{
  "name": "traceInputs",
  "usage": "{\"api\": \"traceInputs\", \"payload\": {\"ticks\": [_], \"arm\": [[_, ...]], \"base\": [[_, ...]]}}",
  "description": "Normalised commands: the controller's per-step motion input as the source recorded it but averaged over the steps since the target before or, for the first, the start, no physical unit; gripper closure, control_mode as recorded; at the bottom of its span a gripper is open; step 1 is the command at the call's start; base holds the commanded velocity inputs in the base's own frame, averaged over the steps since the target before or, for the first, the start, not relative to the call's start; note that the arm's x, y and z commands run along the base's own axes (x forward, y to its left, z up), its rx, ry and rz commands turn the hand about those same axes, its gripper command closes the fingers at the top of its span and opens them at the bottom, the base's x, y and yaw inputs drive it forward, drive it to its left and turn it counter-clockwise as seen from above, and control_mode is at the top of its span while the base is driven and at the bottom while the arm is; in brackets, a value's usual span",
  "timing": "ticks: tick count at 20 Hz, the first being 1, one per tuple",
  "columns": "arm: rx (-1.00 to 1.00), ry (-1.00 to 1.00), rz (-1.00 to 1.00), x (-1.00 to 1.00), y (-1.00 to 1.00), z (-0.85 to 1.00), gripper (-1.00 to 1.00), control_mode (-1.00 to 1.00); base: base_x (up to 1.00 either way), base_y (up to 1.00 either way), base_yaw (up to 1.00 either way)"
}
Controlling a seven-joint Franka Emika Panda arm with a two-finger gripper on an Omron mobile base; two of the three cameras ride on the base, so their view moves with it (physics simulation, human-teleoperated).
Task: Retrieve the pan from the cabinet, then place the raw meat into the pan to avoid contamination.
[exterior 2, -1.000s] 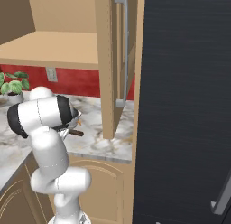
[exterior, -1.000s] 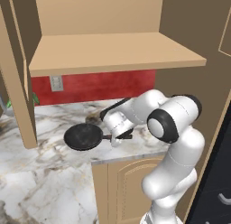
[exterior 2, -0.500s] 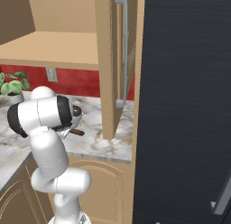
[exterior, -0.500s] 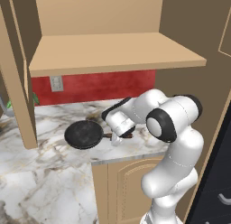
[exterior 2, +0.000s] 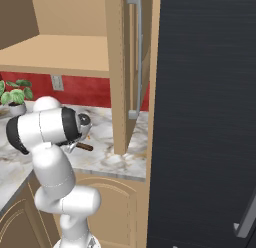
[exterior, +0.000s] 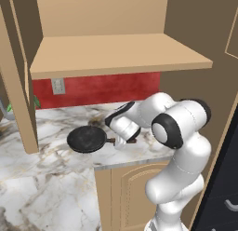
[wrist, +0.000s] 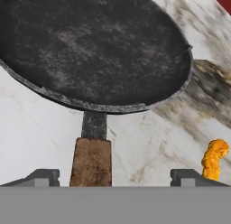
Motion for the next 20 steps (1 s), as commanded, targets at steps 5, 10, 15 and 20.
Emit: {"api": "traceInputs", "payload": {"ticks": [5, 10, 15, 20], "arm": [[0.0, 0.06, 0.0, -0.13, 0.0, 0.3, -1.0, -1.0], [0.0, 0.02, 0.0, -0.05, 0.0, 0.49, -1.0, -1.0], [0.0, 0.03, -0.04, -0.01, 0.0, 0.5, -1.0, -1.0], [0.0, 0.03, -0.12, -0.01, -0.04, 0.27, -1.0, -1.0]], "base": [[0.0, 0.0, 0.0], [0.0, 0.0, 0.0], [0.0, 0.0, 0.0], [0.0, 0.0, 0.0]]}}
